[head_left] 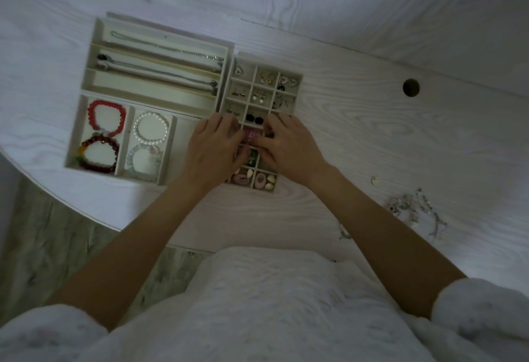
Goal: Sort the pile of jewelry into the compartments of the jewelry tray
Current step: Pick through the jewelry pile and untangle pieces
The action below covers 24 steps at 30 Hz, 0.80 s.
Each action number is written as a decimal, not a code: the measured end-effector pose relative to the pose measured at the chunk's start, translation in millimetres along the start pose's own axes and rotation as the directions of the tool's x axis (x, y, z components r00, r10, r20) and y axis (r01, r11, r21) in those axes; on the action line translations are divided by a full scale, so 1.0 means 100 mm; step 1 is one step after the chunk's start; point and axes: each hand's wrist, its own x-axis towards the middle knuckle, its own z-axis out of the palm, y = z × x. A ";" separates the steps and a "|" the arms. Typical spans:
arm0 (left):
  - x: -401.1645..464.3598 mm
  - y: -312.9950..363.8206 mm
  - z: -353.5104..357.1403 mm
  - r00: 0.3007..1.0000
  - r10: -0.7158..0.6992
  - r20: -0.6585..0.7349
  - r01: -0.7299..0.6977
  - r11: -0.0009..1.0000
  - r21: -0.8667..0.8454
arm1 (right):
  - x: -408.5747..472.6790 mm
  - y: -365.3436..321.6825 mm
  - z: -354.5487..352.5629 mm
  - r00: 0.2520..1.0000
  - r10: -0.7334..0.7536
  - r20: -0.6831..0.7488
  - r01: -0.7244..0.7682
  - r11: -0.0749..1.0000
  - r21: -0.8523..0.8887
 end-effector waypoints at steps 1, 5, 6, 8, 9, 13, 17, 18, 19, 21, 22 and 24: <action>0.01 -0.02 0.01 1.000 0.019 -0.003 -0.019 1.000 0.003 | -0.01 -0.02 0.02 1.000 0.016 -0.014 -0.016 1.000 -0.016; -0.02 -0.04 0.04 1.000 0.005 -0.020 -0.006 0.998 -0.058 | -0.04 -0.13 0.09 0.987 0.159 -0.035 -0.157 0.986 0.047; -0.03 -0.03 0.05 0.999 -0.022 -0.027 0.020 0.996 -0.084 | -0.05 -0.16 0.09 0.979 0.202 -0.029 -0.198 0.975 0.103; -0.06 -0.01 0.06 0.995 -0.096 -0.032 0.091 0.986 -0.137 | -0.05 -0.18 0.06 0.971 0.239 -0.010 -0.232 0.952 0.199; -0.08 0.02 0.05 0.992 -0.126 -0.034 0.119 0.980 -0.157 | -0.08 -0.16 0.03 0.970 0.244 -0.006 -0.237 0.944 0.228; -0.13 0.27 0.02 0.980 -0.197 -0.041 0.183 0.959 -0.216 | -0.42 0.01 -0.18 0.952 0.302 -0.054 -0.274 0.918 0.288; -0.11 0.62 0.04 0.982 -0.180 0.059 0.189 0.953 -0.235 | -1.15 0.32 -0.32 0.789 0.603 -0.121 -0.566 0.789 0.239; -0.10 0.67 0.05 0.981 -0.176 0.078 0.189 0.955 -0.230 | -1.32 0.41 -0.33 0.717 0.689 -0.105 -0.657 0.719 0.227; -0.11 0.73 0.04 0.981 -0.177 0.084 0.191 0.955 -0.228 | -1.50 0.48 -0.34 0.648 0.758 -0.075 -0.731 0.647 0.216; -0.10 0.78 0.05 0.978 -0.191 0.087 0.205 0.954 -0.217 | -1.70 0.58 -0.30 0.529 0.848 0.006 -0.827 0.514 0.228; -0.11 0.82 0.04 0.977 -0.195 0.087 0.209 0.955 -0.212 | -1.77 0.59 -0.27 0.497 0.867 0.039 -0.842 0.471 0.262; -0.10 0.84 0.01 0.976 -0.196 0.099 0.212 0.957 -0.200 | -1.77 0.59 -0.20 0.496 0.866 0.057 -0.831 0.455 0.321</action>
